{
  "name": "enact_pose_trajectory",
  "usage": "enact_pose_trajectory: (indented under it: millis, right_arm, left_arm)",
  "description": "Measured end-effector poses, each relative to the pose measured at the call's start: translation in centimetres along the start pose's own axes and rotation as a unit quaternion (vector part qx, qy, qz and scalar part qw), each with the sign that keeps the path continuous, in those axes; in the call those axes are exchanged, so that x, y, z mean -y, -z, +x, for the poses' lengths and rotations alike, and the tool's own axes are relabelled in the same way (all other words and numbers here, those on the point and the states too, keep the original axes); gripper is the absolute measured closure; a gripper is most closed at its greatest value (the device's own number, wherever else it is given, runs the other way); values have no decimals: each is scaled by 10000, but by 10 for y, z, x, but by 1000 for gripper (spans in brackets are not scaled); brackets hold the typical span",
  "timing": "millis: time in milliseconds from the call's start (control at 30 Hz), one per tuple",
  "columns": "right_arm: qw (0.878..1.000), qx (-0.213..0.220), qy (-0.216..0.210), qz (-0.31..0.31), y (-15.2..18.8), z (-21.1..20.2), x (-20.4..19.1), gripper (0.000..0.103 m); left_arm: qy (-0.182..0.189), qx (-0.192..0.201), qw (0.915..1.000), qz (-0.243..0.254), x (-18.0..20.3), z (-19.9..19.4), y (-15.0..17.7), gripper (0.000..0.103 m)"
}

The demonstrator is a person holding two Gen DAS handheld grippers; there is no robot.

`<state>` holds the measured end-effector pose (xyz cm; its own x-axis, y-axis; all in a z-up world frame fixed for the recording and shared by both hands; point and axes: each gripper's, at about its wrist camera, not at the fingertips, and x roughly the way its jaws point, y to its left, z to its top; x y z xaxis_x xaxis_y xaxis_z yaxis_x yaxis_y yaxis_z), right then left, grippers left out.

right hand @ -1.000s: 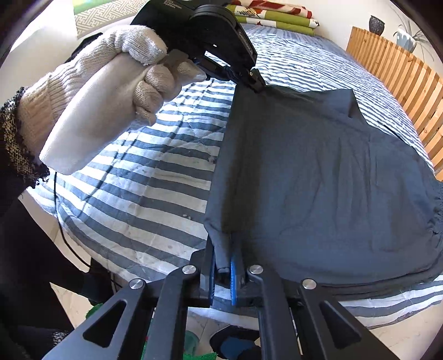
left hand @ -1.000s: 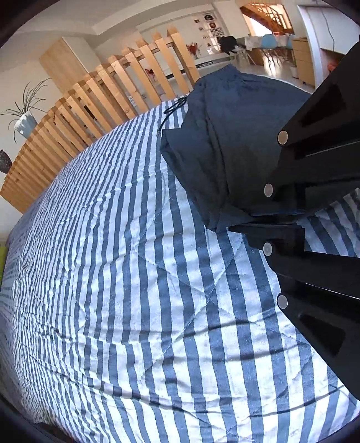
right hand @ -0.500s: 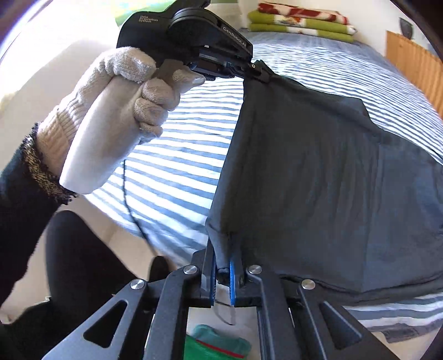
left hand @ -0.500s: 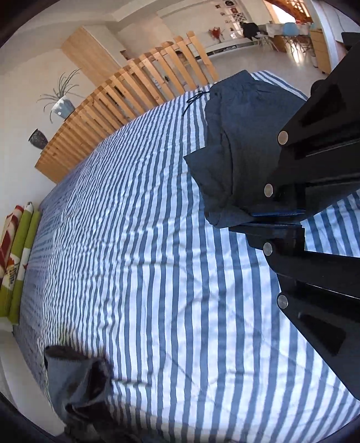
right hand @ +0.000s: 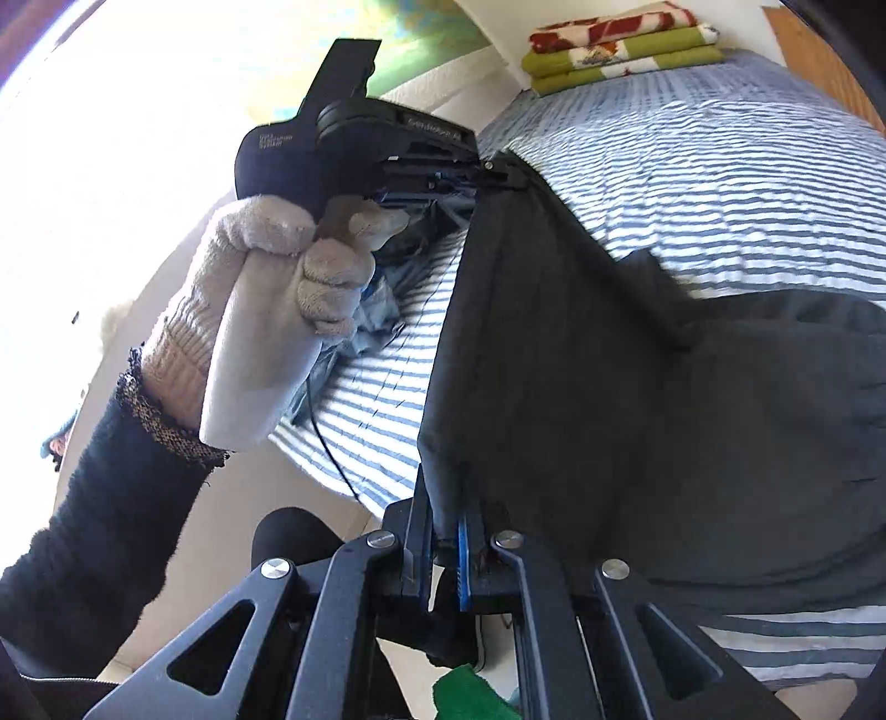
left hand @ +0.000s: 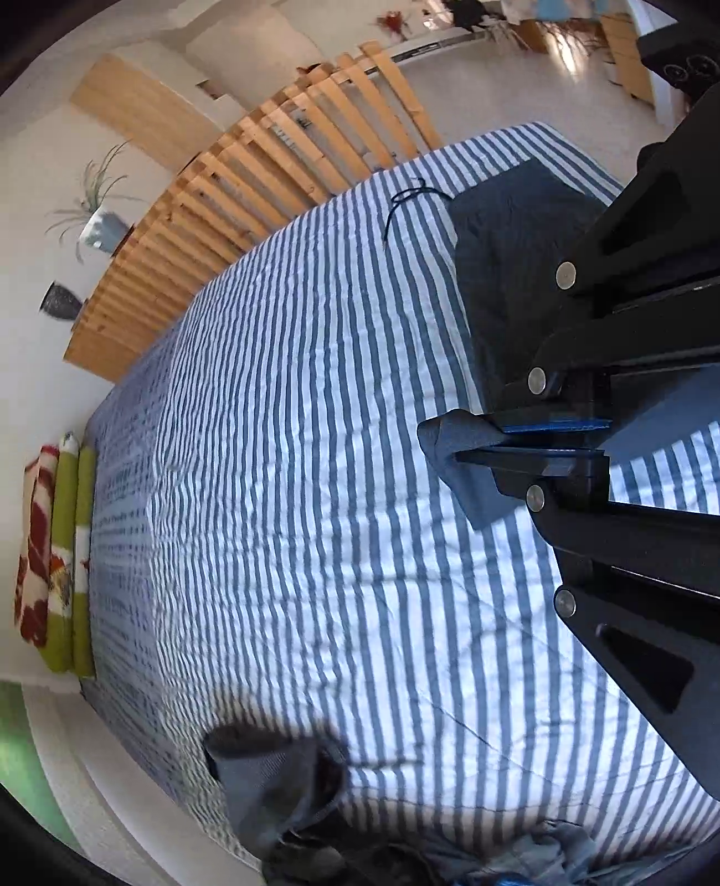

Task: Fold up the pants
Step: 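Lift the trouser edge with both tools and fold it over the trousers, then lower the folded trousers onto the bed and open both tools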

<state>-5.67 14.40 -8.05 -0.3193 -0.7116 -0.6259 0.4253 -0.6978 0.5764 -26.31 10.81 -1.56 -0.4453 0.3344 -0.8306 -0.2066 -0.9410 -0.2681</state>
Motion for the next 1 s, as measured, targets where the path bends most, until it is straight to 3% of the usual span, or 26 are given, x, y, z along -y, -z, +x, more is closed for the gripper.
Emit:
enact_pose_trajectory:
  millis: [100, 200, 300, 433, 600, 667, 733, 867, 1000]
  right_arm:
    - [9978, 406, 243, 467, -4, -56, 55, 97]
    - [9898, 746, 796, 921, 4, -105, 115, 98]
    - [9785, 840, 1187, 1461, 24, -137, 172, 98]
    - [9625, 787, 1544, 2087, 60, -164, 236, 98]
    - [9501, 803, 1714, 2480, 86, -181, 278, 98]
    - [9488, 740, 1807, 2484, 86, -177, 279, 98]
    - [9485, 614, 1929, 2435, 79, -168, 276, 93]
    - [9444, 592, 2320, 2254, 72, -175, 261, 70]
    - [9414, 797, 2618, 1973, 48, -191, 248, 68]
  left_arm:
    - [127, -176, 9989, 422, 77, 41, -27, 100]
    - [257, -418, 9955, 813, 156, 93, -36, 100]
    - [311, -706, 9908, 1109, 222, 149, -31, 100]
    - [358, -964, 9856, 1340, 275, 198, -18, 100]
    - [482, -1107, 9804, 1558, 299, 219, -13, 95]
    - [637, -1214, 9788, 1519, 292, 213, -14, 80]
    - [774, -1226, 9775, 1533, 287, 199, -18, 53]
    - [962, -793, 9789, 1620, 256, 141, -26, 42]
    - [810, -236, 9826, 1656, 208, 85, -11, 40]
